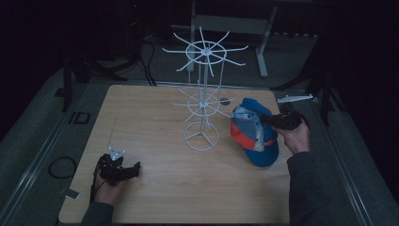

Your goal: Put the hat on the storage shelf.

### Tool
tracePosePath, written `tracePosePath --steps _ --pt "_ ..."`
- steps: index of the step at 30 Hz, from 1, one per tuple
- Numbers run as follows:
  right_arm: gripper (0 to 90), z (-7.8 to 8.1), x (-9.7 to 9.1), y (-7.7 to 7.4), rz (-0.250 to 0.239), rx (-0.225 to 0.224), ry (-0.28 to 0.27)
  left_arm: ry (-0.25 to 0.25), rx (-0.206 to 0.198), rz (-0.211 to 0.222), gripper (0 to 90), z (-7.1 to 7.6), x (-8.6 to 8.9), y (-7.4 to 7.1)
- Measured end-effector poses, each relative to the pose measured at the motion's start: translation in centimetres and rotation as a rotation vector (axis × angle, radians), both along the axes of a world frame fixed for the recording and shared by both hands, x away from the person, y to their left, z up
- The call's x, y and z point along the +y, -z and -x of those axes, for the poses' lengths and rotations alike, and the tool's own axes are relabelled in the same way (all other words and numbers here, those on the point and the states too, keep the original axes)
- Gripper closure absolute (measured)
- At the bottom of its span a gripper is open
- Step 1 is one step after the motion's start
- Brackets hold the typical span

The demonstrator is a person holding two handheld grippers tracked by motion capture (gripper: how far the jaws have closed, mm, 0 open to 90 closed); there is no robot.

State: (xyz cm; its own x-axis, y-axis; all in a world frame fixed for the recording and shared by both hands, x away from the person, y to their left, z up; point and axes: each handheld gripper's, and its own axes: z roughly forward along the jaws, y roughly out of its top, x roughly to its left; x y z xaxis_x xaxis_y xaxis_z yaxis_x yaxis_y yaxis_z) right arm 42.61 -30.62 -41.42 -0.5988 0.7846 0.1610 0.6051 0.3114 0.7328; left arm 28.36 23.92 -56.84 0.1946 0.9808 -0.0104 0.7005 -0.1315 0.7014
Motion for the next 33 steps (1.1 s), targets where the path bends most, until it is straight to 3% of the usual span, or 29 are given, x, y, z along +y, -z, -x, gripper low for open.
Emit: tracePosePath --steps 18,33 --pt "87.6 0.7 -1.4 -2.1 -0.07 -0.052 0.002 0.0 0.0 0.0 9.7 0.0 0.0 0.0" --pt "87.5 1.2 -1.8 -3.9 -0.095 -0.082 -0.006 0.0 0.0 0.0 9.7 0.0 0.0 0.0"
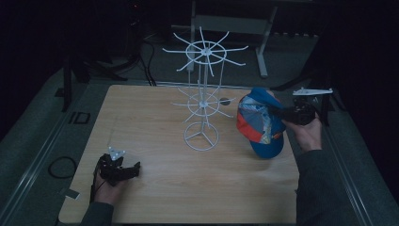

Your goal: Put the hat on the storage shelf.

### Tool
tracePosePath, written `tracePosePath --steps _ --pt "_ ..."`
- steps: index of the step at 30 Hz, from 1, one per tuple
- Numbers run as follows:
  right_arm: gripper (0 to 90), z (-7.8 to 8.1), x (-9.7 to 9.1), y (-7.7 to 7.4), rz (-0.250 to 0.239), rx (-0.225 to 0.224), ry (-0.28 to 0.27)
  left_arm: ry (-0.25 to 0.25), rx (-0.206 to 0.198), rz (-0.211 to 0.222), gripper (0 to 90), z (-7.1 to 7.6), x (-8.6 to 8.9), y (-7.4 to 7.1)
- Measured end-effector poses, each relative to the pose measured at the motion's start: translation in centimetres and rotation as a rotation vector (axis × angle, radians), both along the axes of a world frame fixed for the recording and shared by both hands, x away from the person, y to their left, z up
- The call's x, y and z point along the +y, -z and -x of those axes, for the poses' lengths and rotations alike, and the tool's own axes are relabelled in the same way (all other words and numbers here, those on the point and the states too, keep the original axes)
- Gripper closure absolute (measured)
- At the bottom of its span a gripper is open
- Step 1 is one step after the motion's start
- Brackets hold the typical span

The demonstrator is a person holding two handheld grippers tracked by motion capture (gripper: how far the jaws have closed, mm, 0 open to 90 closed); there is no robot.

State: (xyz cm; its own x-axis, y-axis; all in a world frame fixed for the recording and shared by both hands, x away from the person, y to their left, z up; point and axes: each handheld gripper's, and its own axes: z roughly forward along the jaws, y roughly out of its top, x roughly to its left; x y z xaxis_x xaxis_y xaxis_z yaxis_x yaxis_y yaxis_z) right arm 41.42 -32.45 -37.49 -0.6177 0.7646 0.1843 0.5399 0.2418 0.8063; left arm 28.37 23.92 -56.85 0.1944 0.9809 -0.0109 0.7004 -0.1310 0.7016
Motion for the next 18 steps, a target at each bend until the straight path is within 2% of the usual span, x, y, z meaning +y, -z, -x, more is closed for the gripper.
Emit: tracePosePath --steps 18 --pt "87.5 0.5 -0.6 -2.4 -0.047 -0.035 -0.018 0.001 -0.001 -0.001 9.7 0.0 0.0 0.0"
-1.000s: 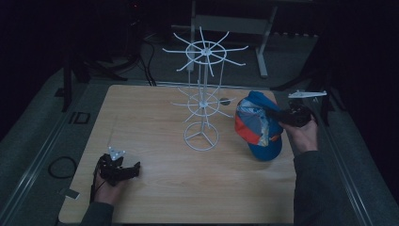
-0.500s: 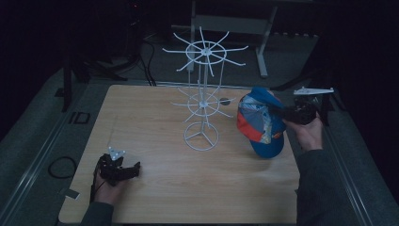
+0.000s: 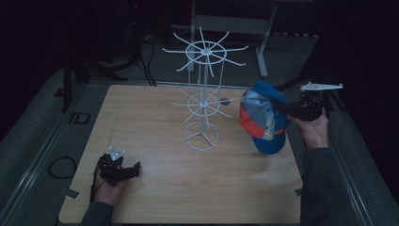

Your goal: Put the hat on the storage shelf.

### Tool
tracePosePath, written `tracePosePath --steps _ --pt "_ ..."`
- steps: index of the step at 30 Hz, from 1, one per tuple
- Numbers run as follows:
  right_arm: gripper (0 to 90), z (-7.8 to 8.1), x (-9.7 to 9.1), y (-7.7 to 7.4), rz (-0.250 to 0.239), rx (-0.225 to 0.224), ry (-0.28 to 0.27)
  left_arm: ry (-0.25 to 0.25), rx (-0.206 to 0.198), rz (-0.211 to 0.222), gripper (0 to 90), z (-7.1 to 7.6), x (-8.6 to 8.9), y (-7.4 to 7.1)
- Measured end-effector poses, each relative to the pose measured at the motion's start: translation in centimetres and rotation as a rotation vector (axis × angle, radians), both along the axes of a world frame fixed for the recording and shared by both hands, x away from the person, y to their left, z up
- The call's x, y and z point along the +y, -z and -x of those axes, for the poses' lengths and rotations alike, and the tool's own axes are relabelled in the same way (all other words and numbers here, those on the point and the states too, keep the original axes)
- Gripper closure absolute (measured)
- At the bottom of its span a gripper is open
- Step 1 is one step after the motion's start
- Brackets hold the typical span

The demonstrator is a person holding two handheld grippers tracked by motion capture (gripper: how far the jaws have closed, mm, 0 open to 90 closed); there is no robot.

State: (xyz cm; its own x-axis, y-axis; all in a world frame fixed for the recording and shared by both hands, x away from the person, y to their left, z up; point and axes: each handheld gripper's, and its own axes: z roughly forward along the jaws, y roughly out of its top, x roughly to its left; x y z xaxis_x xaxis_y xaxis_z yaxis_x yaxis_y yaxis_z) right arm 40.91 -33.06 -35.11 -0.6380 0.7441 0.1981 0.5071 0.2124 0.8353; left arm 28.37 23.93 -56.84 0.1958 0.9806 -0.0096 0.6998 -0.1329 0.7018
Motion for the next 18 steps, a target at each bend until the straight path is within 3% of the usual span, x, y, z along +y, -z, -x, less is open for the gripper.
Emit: tracePosePath --steps 18 --pt "87.6 0.5 0.1 -1.7 -0.009 -0.03 -0.024 -0.002 -0.002 0.001 9.7 0.0 0.0 0.0"
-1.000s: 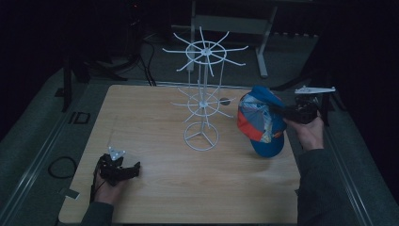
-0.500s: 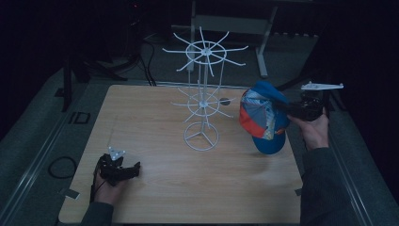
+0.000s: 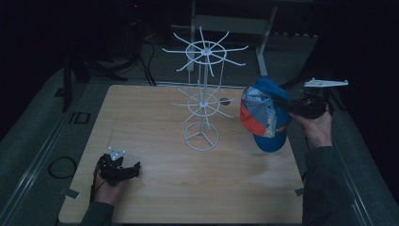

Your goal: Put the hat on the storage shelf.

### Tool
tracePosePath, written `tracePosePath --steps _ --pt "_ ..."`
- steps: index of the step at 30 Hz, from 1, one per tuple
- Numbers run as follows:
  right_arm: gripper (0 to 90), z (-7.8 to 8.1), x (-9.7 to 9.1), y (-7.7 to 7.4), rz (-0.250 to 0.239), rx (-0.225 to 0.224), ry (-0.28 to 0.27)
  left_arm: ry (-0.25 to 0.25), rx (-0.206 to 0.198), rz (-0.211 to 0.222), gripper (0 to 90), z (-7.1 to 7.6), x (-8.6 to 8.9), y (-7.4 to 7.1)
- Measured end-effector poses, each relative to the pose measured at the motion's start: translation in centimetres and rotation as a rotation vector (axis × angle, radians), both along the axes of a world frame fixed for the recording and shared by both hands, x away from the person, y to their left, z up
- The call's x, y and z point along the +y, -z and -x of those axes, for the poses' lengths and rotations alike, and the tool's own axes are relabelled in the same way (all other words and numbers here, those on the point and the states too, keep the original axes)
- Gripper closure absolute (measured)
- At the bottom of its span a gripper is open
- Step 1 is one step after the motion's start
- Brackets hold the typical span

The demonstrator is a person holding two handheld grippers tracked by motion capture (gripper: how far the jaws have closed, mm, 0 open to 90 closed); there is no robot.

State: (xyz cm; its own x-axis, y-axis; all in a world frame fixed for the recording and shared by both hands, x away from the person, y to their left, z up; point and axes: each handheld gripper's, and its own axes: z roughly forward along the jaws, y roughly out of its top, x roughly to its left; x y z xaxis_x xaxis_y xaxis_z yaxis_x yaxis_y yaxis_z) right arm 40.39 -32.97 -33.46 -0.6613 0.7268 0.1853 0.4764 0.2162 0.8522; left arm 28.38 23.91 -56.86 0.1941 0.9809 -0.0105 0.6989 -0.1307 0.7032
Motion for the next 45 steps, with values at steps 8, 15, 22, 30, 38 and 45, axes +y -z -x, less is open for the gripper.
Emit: tracePosePath --steps 8,15,22,30,38,45 --pt "87.6 0.3 0.1 -0.5 -0.029 -0.017 -0.022 0.0 0.0 0.0 9.7 0.0 0.0 0.0" --pt "87.6 0.6 0.3 -1.1 -0.062 -0.035 -0.048 0.0 0.0 0.0 9.7 0.0 0.0 0.0" --pt "87.6 0.7 0.3 -1.9 -0.112 -0.06 -0.069 0.0 0.0 0.0 9.7 0.0 0.0 0.0" --pt "87.6 1.4 0.4 -2.9 -0.124 -0.092 -0.092 0.001 0.002 0.0 9.7 0.0 0.0 0.0" --pt "87.6 1.9 0.9 -3.8 -0.143 -0.109 -0.125 0.0 0.002 0.0 9.7 0.0 0.0 0.0" --pt "87.6 2.2 1.3 -4.4 -0.149 -0.123 -0.148 0.001 0.002 0.0 9.7 0.0 0.0 0.0"
